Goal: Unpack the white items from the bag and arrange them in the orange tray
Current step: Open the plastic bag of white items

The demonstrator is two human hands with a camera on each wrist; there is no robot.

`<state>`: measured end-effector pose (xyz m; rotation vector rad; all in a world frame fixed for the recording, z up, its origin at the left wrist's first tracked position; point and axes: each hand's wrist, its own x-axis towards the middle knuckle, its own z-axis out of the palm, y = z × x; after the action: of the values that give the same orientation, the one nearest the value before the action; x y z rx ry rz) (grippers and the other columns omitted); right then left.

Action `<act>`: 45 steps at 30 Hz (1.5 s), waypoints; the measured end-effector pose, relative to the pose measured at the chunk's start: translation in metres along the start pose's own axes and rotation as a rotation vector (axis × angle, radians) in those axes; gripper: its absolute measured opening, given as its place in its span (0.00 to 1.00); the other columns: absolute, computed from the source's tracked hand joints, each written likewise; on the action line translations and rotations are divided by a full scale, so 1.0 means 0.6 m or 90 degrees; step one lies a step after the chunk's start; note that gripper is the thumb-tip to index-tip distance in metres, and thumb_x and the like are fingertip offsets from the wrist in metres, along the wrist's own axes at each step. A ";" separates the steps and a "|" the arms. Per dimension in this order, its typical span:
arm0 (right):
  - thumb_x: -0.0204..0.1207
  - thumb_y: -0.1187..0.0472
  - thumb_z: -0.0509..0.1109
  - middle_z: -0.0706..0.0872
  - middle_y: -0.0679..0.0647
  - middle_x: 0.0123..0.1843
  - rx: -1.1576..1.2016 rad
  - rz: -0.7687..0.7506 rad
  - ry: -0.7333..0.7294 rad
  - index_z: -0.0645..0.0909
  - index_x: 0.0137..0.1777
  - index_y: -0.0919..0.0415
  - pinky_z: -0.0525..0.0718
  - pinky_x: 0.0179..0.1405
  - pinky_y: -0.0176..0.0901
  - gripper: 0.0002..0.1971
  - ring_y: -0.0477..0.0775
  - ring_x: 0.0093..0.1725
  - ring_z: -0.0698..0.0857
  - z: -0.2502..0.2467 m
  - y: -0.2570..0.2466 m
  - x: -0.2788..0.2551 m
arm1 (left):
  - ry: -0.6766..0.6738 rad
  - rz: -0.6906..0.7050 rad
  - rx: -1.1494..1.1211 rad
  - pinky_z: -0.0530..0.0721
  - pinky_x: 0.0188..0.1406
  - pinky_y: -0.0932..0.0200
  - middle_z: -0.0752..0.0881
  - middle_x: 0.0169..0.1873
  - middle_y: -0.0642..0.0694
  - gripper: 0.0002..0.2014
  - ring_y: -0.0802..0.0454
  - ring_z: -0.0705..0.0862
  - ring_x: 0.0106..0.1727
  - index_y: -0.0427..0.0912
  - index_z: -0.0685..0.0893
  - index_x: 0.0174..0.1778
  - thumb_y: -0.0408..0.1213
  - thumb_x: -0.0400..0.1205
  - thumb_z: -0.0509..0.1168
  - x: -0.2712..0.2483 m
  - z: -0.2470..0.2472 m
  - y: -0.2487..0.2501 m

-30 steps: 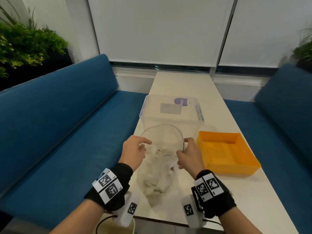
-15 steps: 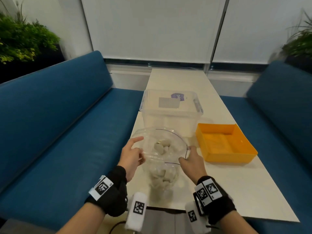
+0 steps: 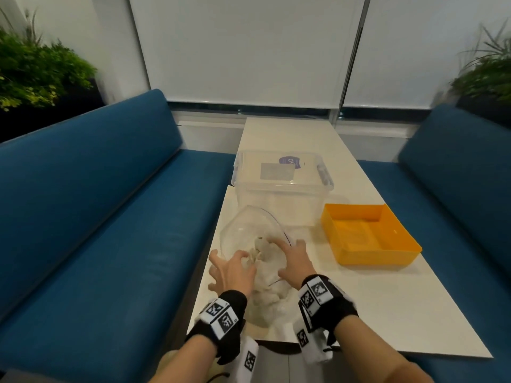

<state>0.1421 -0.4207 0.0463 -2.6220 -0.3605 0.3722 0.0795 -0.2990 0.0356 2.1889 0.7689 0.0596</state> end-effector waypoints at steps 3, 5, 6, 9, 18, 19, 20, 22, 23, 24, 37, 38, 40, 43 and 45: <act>0.70 0.75 0.64 0.71 0.62 0.63 0.075 0.047 -0.031 0.57 0.81 0.42 0.81 0.52 0.41 0.43 0.63 0.53 0.79 0.007 0.012 0.004 | -0.106 -0.008 -0.037 0.77 0.66 0.49 0.58 0.77 0.38 0.33 0.37 0.76 0.65 0.54 0.67 0.79 0.24 0.80 0.61 0.021 -0.005 -0.011; 0.69 0.74 0.65 0.77 0.63 0.64 0.112 0.057 0.027 0.59 0.81 0.48 0.82 0.57 0.45 0.41 0.64 0.61 0.80 -0.001 0.017 0.005 | -0.101 0.021 -0.079 0.73 0.72 0.50 0.61 0.80 0.38 0.38 0.38 0.70 0.75 0.52 0.61 0.83 0.20 0.78 0.59 0.032 -0.016 -0.002; 0.69 0.75 0.65 0.80 0.61 0.64 0.147 0.051 0.070 0.63 0.80 0.50 0.84 0.57 0.49 0.39 0.64 0.62 0.81 -0.006 0.020 0.006 | -0.085 0.050 -0.106 0.74 0.72 0.50 0.65 0.79 0.39 0.37 0.39 0.70 0.75 0.51 0.61 0.83 0.19 0.78 0.59 0.037 -0.024 0.006; 0.69 0.77 0.66 0.81 0.54 0.61 0.336 0.032 0.178 0.73 0.74 0.55 0.88 0.45 0.47 0.32 0.61 0.57 0.85 -0.023 0.023 -0.002 | -0.053 0.103 -0.298 0.85 0.53 0.54 0.79 0.66 0.45 0.35 0.47 0.83 0.59 0.52 0.69 0.78 0.17 0.77 0.58 0.049 -0.041 0.023; 0.71 0.64 0.66 0.66 0.59 0.78 0.169 0.100 0.004 0.71 0.75 0.43 0.74 0.71 0.51 0.31 0.61 0.72 0.73 -0.033 0.048 -0.018 | -0.139 0.108 -0.015 0.67 0.76 0.42 0.60 0.70 0.45 0.27 0.40 0.64 0.73 0.61 0.78 0.70 0.44 0.74 0.75 0.048 -0.053 -0.024; 0.73 0.61 0.67 0.61 0.60 0.80 0.143 0.091 0.059 0.73 0.73 0.41 0.71 0.74 0.56 0.28 0.62 0.75 0.68 -0.040 0.044 -0.019 | -0.071 0.174 -0.005 0.63 0.76 0.42 0.59 0.72 0.46 0.22 0.42 0.61 0.74 0.63 0.82 0.64 0.46 0.74 0.75 0.047 -0.062 -0.018; 0.74 0.59 0.68 0.56 0.60 0.81 0.087 0.080 0.114 0.75 0.71 0.40 0.67 0.75 0.60 0.25 0.64 0.78 0.63 -0.047 0.033 -0.023 | 0.004 0.253 0.000 0.61 0.76 0.41 0.60 0.74 0.48 0.17 0.43 0.59 0.75 0.65 0.85 0.58 0.45 0.74 0.74 0.044 -0.070 -0.010; 0.76 0.58 0.68 0.52 0.60 0.82 -0.044 0.025 0.238 0.77 0.68 0.41 0.64 0.74 0.63 0.21 0.66 0.79 0.57 -0.057 -0.003 -0.036 | 0.139 0.426 0.017 0.59 0.74 0.41 0.65 0.75 0.49 0.11 0.44 0.59 0.74 0.63 0.89 0.46 0.40 0.73 0.75 0.046 -0.080 0.012; 0.76 0.58 0.68 0.54 0.61 0.82 -0.080 -0.017 0.306 0.78 0.67 0.43 0.65 0.71 0.64 0.20 0.67 0.79 0.58 -0.057 -0.022 -0.039 | 0.181 0.504 0.050 0.59 0.72 0.40 0.68 0.74 0.48 0.10 0.44 0.60 0.74 0.61 0.90 0.41 0.37 0.73 0.75 0.050 -0.081 0.024; 0.75 0.58 0.69 0.57 0.62 0.81 -0.100 -0.054 0.363 0.80 0.64 0.44 0.67 0.68 0.65 0.18 0.68 0.77 0.61 -0.053 -0.039 -0.038 | 0.197 0.557 0.100 0.58 0.71 0.38 0.69 0.75 0.48 0.10 0.43 0.59 0.74 0.60 0.90 0.38 0.36 0.73 0.74 0.054 -0.081 0.036; 0.75 0.65 0.65 0.82 0.64 0.64 0.155 0.083 0.002 0.54 0.82 0.43 0.79 0.55 0.44 0.38 0.65 0.61 0.81 -0.014 -0.003 0.094 | -0.304 0.207 -0.036 0.81 0.66 0.48 0.83 0.63 0.36 0.36 0.37 0.81 0.64 0.58 0.65 0.80 0.27 0.77 0.62 0.174 -0.021 0.041; 0.75 0.62 0.67 0.82 0.63 0.64 0.177 0.064 0.041 0.55 0.82 0.42 0.79 0.60 0.46 0.38 0.65 0.62 0.80 -0.018 0.003 0.099 | -0.299 0.208 -0.090 0.80 0.67 0.47 0.82 0.65 0.35 0.38 0.37 0.81 0.66 0.55 0.67 0.79 0.24 0.73 0.62 0.180 -0.021 0.043; 0.74 0.59 0.68 0.81 0.61 0.68 0.177 0.047 0.059 0.55 0.82 0.39 0.79 0.65 0.50 0.39 0.65 0.61 0.81 -0.018 0.013 0.108 | -0.321 0.215 -0.116 0.79 0.68 0.45 0.79 0.66 0.28 0.43 0.33 0.78 0.68 0.53 0.67 0.80 0.19 0.69 0.63 0.193 -0.020 0.043; 0.78 0.66 0.60 0.72 0.60 0.77 0.103 0.130 -0.064 0.57 0.83 0.46 0.76 0.67 0.46 0.33 0.64 0.70 0.77 0.000 0.023 0.107 | -0.377 0.167 0.052 0.76 0.71 0.50 0.79 0.70 0.36 0.39 0.39 0.77 0.70 0.53 0.67 0.80 0.25 0.72 0.68 0.199 -0.008 0.020; 0.80 0.67 0.58 0.70 0.59 0.78 0.065 0.165 -0.100 0.60 0.82 0.52 0.72 0.69 0.43 0.30 0.61 0.74 0.73 0.010 0.033 0.103 | -0.403 0.121 0.111 0.72 0.75 0.52 0.75 0.75 0.42 0.38 0.42 0.75 0.73 0.53 0.69 0.79 0.40 0.70 0.69 0.199 -0.005 -0.004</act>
<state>0.2011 -0.4159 0.0193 -2.5497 -0.0491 0.6674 0.1744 -0.2311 0.0117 2.2435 0.2128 -0.5968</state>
